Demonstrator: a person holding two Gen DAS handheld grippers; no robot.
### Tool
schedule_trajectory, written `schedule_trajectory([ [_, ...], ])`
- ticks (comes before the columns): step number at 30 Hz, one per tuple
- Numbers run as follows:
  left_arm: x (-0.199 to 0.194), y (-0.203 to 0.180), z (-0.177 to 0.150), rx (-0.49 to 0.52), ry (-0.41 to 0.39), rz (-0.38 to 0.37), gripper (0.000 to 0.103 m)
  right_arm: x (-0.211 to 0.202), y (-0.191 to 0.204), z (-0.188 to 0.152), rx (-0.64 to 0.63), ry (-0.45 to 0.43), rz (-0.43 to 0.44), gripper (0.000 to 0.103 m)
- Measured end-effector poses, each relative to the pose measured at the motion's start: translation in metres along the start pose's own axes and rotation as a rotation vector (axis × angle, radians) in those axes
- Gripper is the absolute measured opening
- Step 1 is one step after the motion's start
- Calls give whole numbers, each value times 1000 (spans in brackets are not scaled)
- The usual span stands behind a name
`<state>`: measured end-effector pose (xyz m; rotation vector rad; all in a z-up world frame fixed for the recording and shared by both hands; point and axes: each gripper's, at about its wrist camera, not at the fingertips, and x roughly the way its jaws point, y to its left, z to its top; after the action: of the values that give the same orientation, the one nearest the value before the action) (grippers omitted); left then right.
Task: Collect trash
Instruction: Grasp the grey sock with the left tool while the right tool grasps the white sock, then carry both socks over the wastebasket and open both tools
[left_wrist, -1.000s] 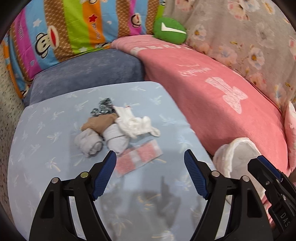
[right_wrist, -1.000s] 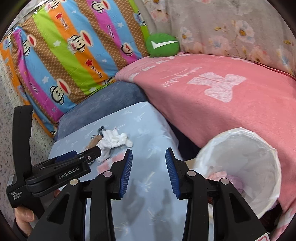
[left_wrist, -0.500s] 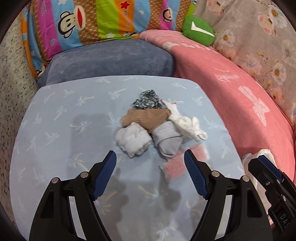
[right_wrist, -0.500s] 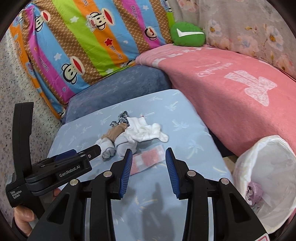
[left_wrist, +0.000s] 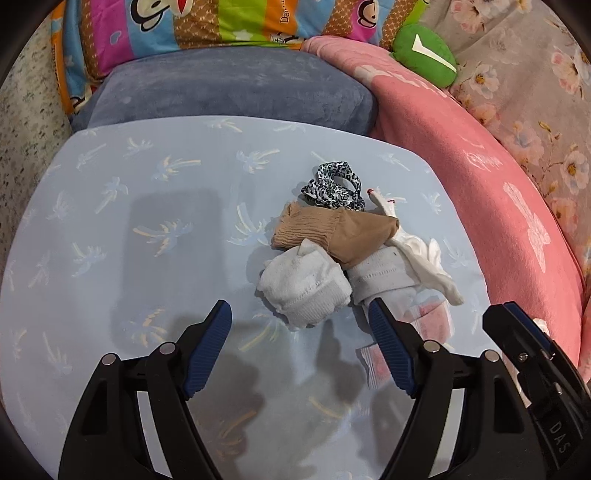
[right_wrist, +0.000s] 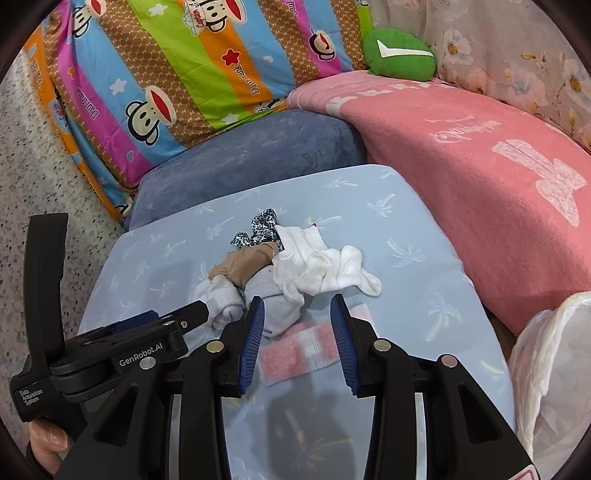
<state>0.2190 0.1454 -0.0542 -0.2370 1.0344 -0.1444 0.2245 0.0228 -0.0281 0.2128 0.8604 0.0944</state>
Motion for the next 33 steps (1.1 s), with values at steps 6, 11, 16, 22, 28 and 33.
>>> schedule_trajectory([
  [6, 15, 6, 9, -31, 21, -24, 73, 26, 3, 8, -7, 24, 10, 39],
  [11, 25, 11, 15, -50, 27, -41, 72, 49, 5, 12, -9, 57, 13, 39],
  [16, 35, 15, 16, -62, 62, -99, 54, 66, 3, 12, 4, 87, 21, 29],
  [22, 31, 13, 17, -52, 62, -113, 33, 71, 2, 9, 4, 97, 25, 9],
  [28, 10, 4, 18, -34, 31, -107, 25, 49, -1, 11, 11, 43, 23, 8],
  [33, -17, -13, 20, 11, -23, -104, 23, 12, -10, 16, 33, -33, 22, 7],
])
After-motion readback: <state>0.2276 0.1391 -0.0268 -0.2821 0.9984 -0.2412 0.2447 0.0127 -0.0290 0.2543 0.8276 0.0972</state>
